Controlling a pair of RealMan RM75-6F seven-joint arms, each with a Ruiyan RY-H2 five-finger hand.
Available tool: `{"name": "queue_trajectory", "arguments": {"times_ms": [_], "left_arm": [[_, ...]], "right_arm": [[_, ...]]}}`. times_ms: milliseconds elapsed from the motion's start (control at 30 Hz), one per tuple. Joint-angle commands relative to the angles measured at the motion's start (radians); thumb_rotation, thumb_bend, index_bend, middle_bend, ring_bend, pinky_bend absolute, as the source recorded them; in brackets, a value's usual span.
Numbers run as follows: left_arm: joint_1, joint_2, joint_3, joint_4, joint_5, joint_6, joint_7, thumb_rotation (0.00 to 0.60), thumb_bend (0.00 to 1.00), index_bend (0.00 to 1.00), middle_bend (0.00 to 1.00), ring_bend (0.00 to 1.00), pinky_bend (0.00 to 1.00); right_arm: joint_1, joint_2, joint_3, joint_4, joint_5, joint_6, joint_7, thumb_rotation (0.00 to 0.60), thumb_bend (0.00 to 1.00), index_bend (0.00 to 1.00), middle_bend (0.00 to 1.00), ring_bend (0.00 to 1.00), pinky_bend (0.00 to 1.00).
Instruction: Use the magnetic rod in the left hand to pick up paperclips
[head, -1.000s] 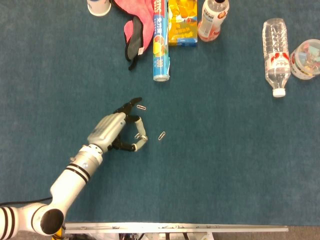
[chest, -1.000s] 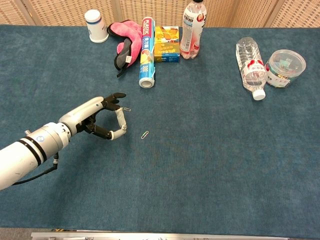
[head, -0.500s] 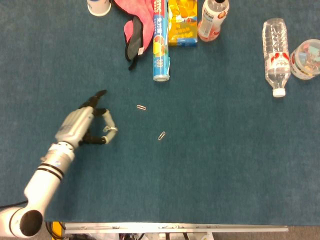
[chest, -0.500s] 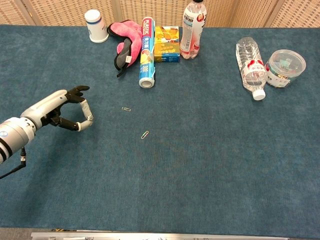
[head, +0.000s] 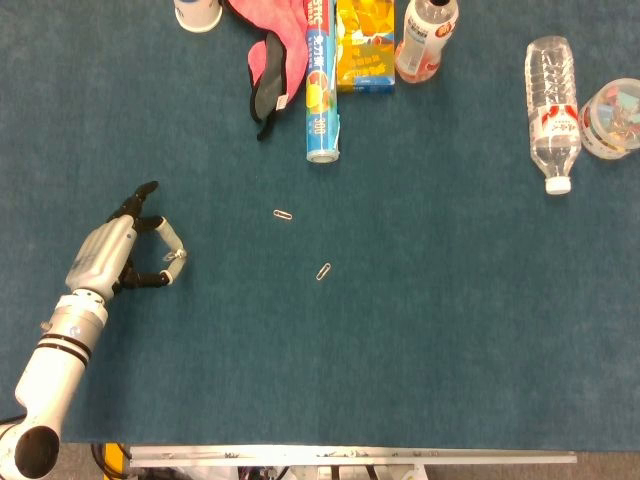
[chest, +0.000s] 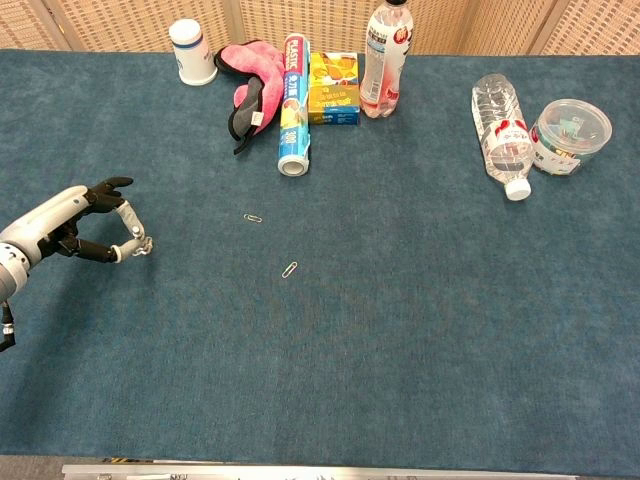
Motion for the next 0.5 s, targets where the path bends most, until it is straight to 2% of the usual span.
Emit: {"name": "queue_trajectory", "arguments": {"times_ms": [33, 233, 500], "left_arm": [[0.004, -0.004, 0.001, 0.003, 0.009, 0.0, -0.005, 0.6, 0.36, 0.44, 0.0, 0.0, 0.08], [0.015, -0.003, -0.005, 0.0, 0.024, 0.006, -0.024, 0.6, 0.36, 0.3, 0.0, 0.0, 0.08], [0.05, 0.053, -0.007, -0.083, 0.094, 0.077, -0.046, 0.6, 0.36, 0.29, 0.0, 0.0, 0.08]], "right_arm": [[0.0, 0.001, 0.0, -0.001, 0.002, 0.001, 0.0, 0.6, 0.31, 0.6, 0.45, 0.37, 0.54], [-0.002, 0.001, 0.0, -0.001, 0.003, 0.004, 0.003, 0.6, 0.31, 0.6, 0.45, 0.37, 0.54], [-0.004, 0.001, -0.001, 0.002, 0.003, 0.007, 0.007, 0.6, 0.31, 0.6, 0.45, 0.37, 0.54]]}}
